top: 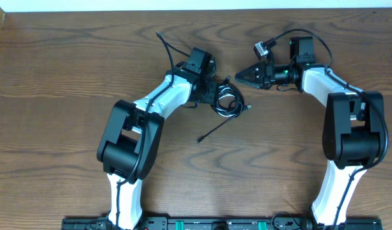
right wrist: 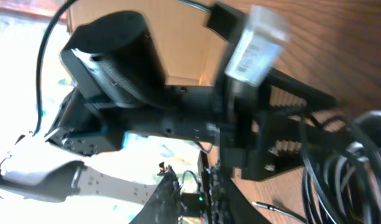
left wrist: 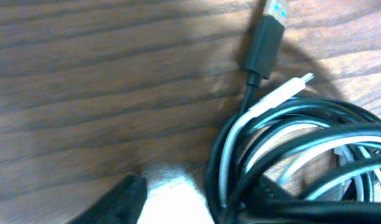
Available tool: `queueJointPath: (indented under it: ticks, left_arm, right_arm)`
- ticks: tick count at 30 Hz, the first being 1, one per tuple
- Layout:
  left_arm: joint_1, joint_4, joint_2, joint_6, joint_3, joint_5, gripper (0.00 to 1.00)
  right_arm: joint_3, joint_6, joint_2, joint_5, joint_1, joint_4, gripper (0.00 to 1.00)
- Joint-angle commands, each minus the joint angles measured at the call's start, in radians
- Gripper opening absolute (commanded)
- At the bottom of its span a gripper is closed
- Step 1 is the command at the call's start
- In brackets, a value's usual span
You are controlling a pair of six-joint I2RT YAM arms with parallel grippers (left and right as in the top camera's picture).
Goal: Untangle cables
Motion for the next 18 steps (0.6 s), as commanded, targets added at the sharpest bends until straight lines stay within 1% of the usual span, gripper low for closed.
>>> queueJointPath:
  ticks: [1, 5, 8, 11, 14, 18]
  left_arm:
    - [0.013, -0.022, -0.106, 0.002, 0.017, -0.018, 0.63]
    - [0.013, -0.074, -0.185, -0.008, 0.017, -0.018, 0.64]
    - [0.013, -0.149, -0.199, -0.063, 0.017, -0.018, 0.64]
    - [0.01, -0.186, -0.18, -0.066, 0.014, -0.008, 0.64]
    - [0.008, -0.17, -0.15, -0.066, 0.014, 0.045, 0.64]
    - [0.007, -0.151, -0.09, -0.078, 0.014, 0.092, 0.64]
  right_arm:
    - [0.006, -0.108, -0.027, 0.124, -0.011, -0.081, 0.18]
    - [0.006, -0.205, -0.027, 0.344, -0.01, -0.196, 0.18]
    - [0.006, -0.296, -0.027, 0.465, -0.011, -0.301, 0.15]
    - [0.006, -0.381, -0.027, 0.501, -0.009, -0.401, 0.14]
    - [0.006, -0.443, -0.027, 0.514, 0.001, -0.489, 0.15]
    - [0.006, -0.449, -0.027, 0.554, 0.03, -0.57, 0.15]
